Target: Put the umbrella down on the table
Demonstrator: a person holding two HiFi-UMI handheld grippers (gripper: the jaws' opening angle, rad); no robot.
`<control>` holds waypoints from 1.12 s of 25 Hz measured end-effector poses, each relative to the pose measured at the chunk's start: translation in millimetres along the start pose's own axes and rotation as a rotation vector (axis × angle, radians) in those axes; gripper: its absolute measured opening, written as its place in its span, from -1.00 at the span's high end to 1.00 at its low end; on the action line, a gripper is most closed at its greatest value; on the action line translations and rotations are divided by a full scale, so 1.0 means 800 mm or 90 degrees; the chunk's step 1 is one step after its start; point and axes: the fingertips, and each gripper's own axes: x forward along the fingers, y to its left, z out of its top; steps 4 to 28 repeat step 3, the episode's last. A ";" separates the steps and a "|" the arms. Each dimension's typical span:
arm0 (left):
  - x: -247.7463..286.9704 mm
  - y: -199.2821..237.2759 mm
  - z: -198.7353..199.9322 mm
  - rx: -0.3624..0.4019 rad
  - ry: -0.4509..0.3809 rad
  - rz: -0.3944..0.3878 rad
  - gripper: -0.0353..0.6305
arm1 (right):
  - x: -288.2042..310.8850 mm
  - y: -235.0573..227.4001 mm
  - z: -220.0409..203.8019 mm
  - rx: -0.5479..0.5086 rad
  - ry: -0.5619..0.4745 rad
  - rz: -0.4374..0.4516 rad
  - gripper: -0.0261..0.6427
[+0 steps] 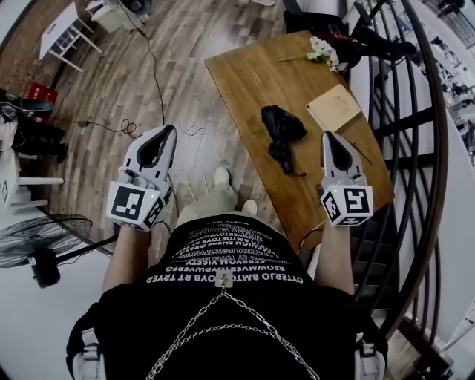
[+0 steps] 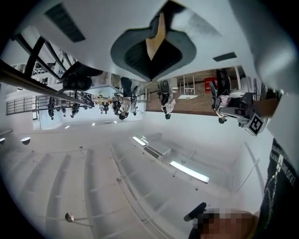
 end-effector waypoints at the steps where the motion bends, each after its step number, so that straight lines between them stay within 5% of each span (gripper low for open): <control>1: -0.001 0.003 -0.005 0.002 0.003 0.002 0.79 | 0.007 0.002 -0.004 0.000 0.003 0.001 0.88; 28: -0.002 0.009 -0.016 0.002 0.008 0.006 0.79 | 0.020 0.006 -0.011 0.001 0.009 0.001 0.88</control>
